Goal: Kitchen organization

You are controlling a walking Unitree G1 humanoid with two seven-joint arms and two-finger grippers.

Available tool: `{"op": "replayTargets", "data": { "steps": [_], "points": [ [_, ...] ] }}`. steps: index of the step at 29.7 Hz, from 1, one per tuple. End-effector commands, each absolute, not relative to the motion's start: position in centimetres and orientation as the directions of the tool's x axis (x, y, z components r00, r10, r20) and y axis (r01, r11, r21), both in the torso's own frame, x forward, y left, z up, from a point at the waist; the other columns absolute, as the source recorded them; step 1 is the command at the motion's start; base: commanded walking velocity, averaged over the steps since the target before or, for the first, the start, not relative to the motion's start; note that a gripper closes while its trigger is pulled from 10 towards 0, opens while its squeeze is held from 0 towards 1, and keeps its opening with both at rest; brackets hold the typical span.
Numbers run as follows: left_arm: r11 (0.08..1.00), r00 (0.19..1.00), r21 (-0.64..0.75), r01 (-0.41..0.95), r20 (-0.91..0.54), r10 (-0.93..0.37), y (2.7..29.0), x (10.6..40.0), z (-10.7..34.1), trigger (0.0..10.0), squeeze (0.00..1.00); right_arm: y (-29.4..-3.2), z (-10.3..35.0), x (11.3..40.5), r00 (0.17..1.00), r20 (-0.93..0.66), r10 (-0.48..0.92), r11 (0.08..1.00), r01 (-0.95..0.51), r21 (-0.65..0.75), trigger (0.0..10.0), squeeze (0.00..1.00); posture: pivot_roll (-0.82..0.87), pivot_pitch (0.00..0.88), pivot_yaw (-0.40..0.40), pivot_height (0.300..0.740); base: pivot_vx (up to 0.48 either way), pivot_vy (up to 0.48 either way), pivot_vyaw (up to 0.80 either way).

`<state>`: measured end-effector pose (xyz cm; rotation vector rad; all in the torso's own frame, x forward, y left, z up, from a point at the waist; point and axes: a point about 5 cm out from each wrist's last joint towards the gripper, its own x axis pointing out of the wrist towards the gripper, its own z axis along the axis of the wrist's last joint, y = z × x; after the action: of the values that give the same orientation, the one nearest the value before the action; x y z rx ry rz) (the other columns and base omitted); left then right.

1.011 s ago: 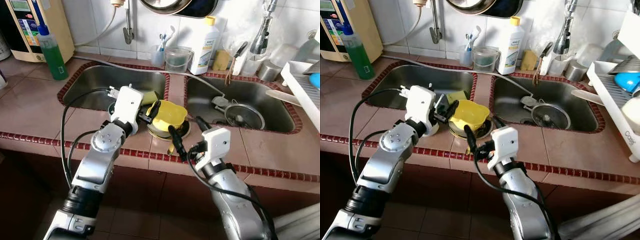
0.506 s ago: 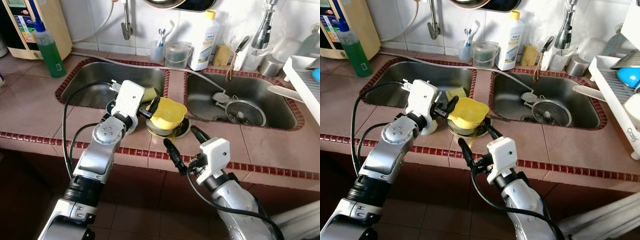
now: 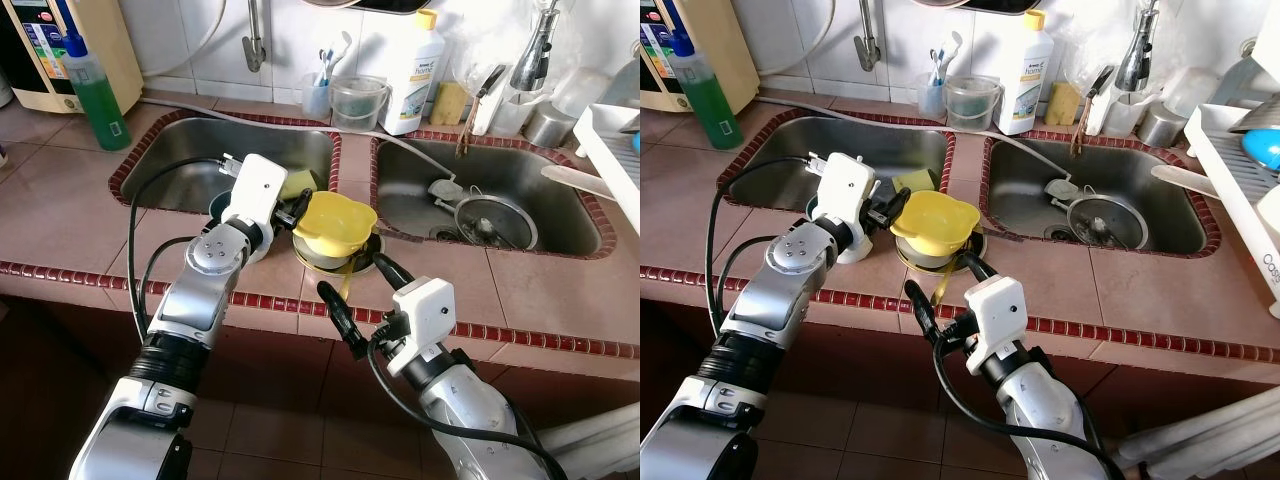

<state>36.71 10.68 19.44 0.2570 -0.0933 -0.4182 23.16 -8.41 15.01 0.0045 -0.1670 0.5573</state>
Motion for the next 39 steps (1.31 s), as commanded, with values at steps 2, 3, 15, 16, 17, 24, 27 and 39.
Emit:
{"op": "replayTargets", "data": {
  "steps": [2,3,15,16,17,24,27,39],
  "points": [
    [0.878,0.904,0.272,0.395,0.053,-0.424,10.6,36.9,20.1,0.0,0.0,-8.4,15.1,23.0,0.836,0.155,0.527,0.849,-0.527,-0.046,10.0,0.0,-0.21,0.097,-0.012,0.732,0.0,0.0,0.0],
    [0.877,0.904,0.272,0.396,0.054,-0.424,10.6,36.9,20.2,0.0,0.0,-8.4,15.1,23.0,0.836,0.154,0.527,0.849,-0.527,-0.046,10.0,0.0,-0.21,0.097,-0.012,0.732,0.0,0.0,0.0],
    [0.872,0.898,0.286,0.398,0.072,-0.434,10.9,37.0,20.9,0.0,0.0,-8.4,14.9,23.1,0.833,0.144,0.534,0.845,-0.532,-0.055,10.0,0.0,-0.2,0.093,-0.014,0.732,0.0,0.0,0.0],
    [0.871,0.897,0.286,0.4,0.073,-0.436,10.9,37.0,20.9,0.0,0.0,-8.4,14.9,23.1,0.833,0.144,0.534,0.845,-0.532,-0.056,10.0,0.0,-0.2,0.092,-0.014,0.732,0.0,0.0,0.0],
    [0.87,0.896,0.286,0.401,0.074,-0.437,10.9,37.0,21.0,0.0,0.0,-8.4,14.9,23.1,0.833,0.144,0.534,0.845,-0.532,-0.057,10.0,0.0,-0.2,0.092,-0.014,0.732,0.0,0.0,0.0],
    [0.863,0.889,0.29,0.414,0.074,-0.451,10.9,36.8,21.1,0.0,0.0,-8.3,14.9,23.0,0.831,0.142,0.538,0.843,-0.535,-0.062,10.0,0.0,-0.19,0.09,-0.014,0.732,0.0,0.0,0.0],
    [0.862,0.887,0.29,0.416,0.078,-0.455,10.8,36.7,21.3,0.0,0.0,-8.3,14.8,23.0,0.83,0.139,0.54,0.842,-0.536,-0.063,10.0,0.0,-0.19,0.088,-0.015,0.732,0.0,0.0,0.0],
    [0.854,0.881,0.308,0.42,0.09,-0.465,11.1,36.8,21.9,0.0,0.0,-8.0,14.7,23.2,0.824,0.141,0.549,0.836,-0.545,-0.067,10.0,0.0,-0.18,0.071,-0.015,0.732,0.0,0.0,0.0]
  ]
}}
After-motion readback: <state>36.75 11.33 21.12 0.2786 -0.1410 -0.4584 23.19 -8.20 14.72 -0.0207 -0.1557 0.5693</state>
